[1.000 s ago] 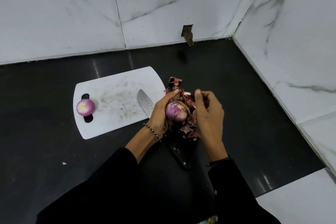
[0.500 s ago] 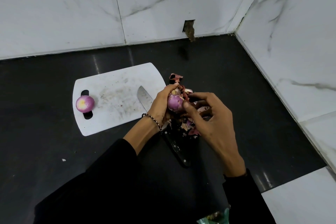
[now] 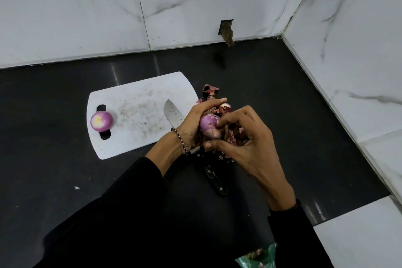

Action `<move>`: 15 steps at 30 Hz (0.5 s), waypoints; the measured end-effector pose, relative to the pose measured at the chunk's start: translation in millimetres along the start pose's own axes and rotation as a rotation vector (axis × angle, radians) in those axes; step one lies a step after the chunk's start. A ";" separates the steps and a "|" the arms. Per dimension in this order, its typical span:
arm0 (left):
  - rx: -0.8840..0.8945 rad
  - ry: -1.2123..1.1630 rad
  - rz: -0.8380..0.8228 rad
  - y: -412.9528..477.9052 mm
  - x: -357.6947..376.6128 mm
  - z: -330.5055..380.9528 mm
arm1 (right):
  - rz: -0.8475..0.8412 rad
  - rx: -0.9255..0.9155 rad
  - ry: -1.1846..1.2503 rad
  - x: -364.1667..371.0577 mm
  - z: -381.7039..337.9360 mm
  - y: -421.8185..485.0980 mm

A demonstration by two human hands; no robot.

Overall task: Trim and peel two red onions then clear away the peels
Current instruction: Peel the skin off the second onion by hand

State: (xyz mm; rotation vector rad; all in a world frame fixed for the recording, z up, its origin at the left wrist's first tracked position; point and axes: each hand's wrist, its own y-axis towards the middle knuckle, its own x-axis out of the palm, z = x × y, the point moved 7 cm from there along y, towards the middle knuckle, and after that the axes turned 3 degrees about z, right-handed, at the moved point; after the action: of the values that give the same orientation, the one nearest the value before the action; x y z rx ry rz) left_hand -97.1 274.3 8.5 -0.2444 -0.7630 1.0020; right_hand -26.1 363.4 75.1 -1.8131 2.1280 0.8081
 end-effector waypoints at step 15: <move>-0.026 0.045 0.024 -2.3 -4.0 0.5 | 0.027 -0.070 -0.055 1.9 -5.3 -2.6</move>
State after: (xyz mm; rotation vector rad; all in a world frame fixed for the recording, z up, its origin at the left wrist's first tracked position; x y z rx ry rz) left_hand -97.2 269.6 8.2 -0.2984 -0.7337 1.0069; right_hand -23.0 358.8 77.7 -1.7784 2.1189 0.9394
